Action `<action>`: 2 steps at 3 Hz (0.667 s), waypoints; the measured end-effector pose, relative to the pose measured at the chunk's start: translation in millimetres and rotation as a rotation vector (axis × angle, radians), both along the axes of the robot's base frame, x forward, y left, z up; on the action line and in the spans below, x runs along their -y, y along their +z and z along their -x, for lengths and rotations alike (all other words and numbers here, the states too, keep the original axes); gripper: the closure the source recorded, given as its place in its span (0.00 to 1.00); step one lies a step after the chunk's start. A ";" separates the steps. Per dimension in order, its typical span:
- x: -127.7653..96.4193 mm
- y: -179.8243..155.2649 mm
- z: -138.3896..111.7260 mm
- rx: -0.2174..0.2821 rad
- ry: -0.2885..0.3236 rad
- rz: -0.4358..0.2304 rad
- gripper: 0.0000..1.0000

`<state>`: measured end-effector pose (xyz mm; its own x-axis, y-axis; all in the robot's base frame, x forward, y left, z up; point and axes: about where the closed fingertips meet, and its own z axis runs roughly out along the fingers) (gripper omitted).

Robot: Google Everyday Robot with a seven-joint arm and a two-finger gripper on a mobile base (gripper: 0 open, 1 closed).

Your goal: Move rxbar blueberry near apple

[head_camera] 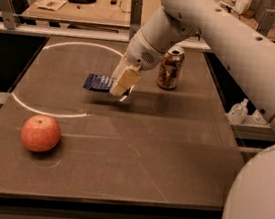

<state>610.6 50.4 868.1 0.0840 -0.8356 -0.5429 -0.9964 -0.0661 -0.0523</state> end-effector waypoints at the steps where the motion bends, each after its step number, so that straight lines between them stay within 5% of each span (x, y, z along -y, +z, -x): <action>1: -5.3 8.0 22.4 0.004 0.035 -0.006 1.00; 2: -14.0 12.2 44.1 0.003 0.086 -0.017 1.00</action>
Offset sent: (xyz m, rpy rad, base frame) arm -0.0671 0.0197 0.0199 0.0293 -0.0070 0.1384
